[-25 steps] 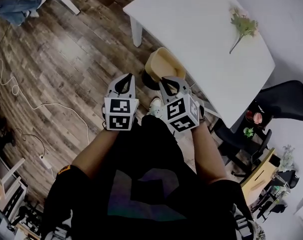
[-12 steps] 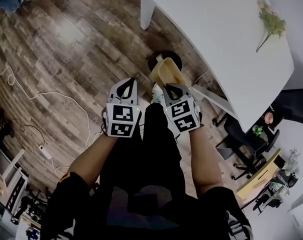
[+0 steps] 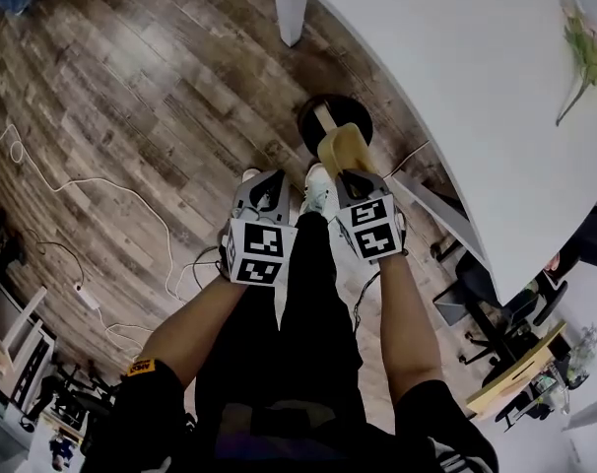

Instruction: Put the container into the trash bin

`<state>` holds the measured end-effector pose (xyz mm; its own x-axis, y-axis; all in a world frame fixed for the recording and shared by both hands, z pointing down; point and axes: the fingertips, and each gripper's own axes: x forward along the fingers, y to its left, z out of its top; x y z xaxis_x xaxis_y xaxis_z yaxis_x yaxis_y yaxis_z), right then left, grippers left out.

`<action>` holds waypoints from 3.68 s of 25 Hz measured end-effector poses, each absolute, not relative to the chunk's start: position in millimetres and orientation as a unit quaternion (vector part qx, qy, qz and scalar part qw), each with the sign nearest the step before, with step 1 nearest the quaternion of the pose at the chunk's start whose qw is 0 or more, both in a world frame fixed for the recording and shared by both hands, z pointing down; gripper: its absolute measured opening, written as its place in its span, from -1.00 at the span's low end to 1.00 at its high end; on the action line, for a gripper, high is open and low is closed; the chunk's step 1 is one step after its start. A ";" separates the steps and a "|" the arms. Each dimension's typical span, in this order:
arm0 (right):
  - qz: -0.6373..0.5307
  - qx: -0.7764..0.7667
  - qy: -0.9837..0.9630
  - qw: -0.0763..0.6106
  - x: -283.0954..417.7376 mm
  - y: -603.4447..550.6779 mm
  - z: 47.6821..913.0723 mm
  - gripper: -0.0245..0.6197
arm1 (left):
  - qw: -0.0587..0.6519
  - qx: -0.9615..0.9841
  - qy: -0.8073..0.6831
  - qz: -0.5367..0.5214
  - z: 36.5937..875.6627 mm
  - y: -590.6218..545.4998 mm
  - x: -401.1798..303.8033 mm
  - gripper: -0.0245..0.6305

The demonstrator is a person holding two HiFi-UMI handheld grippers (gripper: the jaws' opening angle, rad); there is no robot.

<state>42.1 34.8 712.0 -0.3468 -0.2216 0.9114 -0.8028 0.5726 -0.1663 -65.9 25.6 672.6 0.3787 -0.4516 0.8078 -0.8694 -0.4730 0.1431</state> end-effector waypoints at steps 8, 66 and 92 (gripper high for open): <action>0.330 0.335 -0.748 0.468 56.5 20.4 784.1 -0.83 | 0.287 0.782 -0.414 0.368 737.6 -5.1 -39.7 -0.90; 0.281 0.465 -0.771 0.334 40.3 -7.7 516.8 -0.87 | 0.255 0.795 -0.461 0.300 508.4 -6.9 -53.2 -0.90; 0.145 0.539 -0.813 0.168 27.8 17.1 263.6 -0.88 | 0.131 0.863 -0.463 0.154 270.6 10.3 -48.7 -0.90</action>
